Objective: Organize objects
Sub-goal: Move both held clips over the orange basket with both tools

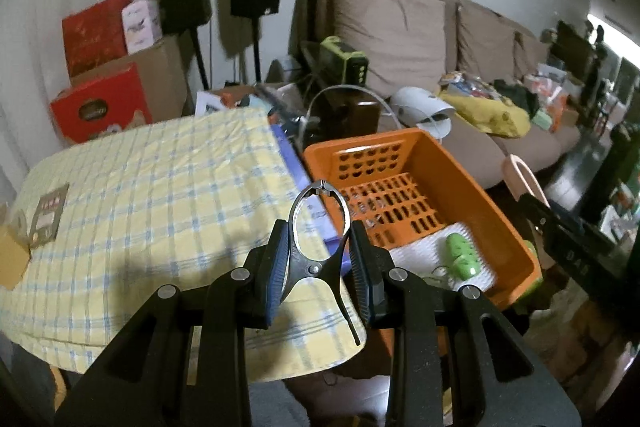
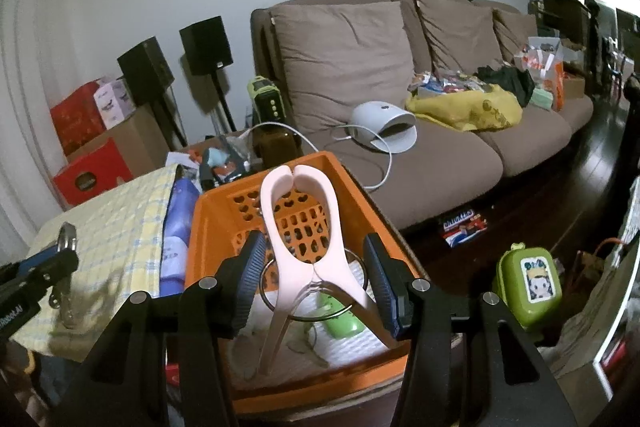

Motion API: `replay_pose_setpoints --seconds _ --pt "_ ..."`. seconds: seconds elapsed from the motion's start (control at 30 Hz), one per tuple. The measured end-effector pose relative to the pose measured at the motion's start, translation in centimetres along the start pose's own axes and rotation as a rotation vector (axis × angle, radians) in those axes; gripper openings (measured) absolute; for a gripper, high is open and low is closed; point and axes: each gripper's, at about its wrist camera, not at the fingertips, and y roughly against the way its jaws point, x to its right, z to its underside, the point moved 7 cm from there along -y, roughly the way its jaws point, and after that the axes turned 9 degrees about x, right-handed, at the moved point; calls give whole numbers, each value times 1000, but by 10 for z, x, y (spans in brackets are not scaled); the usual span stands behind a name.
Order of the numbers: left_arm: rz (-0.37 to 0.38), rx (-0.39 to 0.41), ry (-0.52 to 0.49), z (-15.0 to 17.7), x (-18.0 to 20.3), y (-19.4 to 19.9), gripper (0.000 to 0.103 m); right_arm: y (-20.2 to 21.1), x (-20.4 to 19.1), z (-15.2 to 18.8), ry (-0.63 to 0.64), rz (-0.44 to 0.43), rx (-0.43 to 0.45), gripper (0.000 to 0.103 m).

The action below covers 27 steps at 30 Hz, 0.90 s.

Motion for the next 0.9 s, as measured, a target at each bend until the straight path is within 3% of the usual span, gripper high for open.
replay_pose_setpoints --seconds 0.73,0.9 --pt "-2 45 27 2 -15 1 28 -11 -16 5 51 3 38 52" --pt "1 30 30 5 -13 -7 28 -15 -19 5 104 47 35 52"
